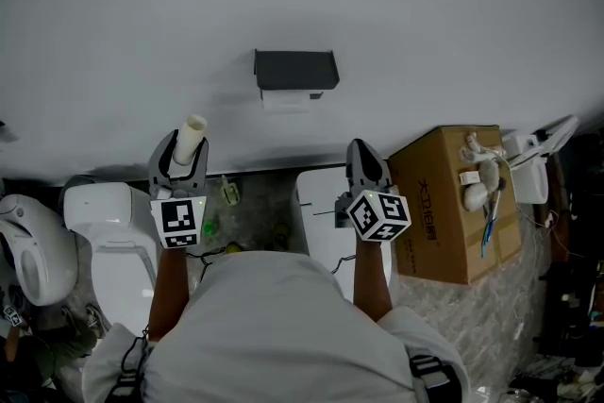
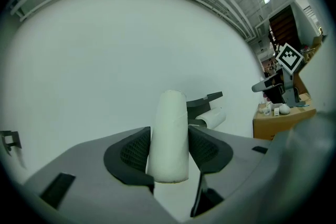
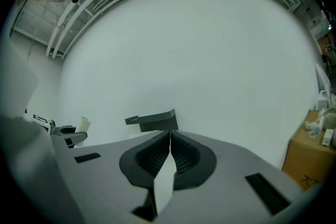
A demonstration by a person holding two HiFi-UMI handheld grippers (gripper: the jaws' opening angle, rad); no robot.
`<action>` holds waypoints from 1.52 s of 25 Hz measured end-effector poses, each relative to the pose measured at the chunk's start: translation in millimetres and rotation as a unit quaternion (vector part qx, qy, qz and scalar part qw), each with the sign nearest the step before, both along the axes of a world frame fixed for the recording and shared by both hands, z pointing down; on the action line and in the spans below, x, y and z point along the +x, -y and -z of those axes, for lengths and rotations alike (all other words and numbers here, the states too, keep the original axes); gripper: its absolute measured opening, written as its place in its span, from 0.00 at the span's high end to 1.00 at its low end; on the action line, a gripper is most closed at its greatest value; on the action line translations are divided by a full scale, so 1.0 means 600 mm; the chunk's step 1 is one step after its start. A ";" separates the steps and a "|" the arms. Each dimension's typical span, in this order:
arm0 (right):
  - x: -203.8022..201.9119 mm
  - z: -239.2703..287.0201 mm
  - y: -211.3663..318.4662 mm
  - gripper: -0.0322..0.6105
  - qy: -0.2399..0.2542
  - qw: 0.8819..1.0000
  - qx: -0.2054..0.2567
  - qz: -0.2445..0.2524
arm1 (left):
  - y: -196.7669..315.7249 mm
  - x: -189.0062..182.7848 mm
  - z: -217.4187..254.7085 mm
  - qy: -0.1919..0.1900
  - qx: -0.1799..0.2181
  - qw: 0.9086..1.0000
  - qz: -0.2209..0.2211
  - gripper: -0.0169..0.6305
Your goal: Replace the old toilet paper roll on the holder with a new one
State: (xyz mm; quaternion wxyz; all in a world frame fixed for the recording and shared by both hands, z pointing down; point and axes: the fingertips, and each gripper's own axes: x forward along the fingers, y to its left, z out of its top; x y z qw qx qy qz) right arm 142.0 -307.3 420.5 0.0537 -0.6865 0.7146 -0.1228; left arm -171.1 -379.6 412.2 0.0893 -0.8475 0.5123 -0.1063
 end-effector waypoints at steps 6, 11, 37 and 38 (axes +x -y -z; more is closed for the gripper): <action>0.002 0.000 0.006 0.94 -0.019 1.000 -0.011 -0.002 | 0.007 -0.009 0.011 -0.016 0.002 1.000 0.005 0.61; -0.004 0.000 0.012 0.94 -0.020 1.000 -0.016 0.002 | 0.014 -0.020 0.022 -0.022 0.007 1.000 0.011 0.61; -0.015 0.012 0.014 0.94 -0.008 1.000 -0.006 0.010 | 0.018 -0.057 0.053 -0.053 0.017 0.998 0.037 0.61; -0.015 0.013 0.014 0.94 -0.004 1.000 -0.005 0.010 | 0.018 -0.058 0.053 -0.054 0.017 0.998 0.039 0.61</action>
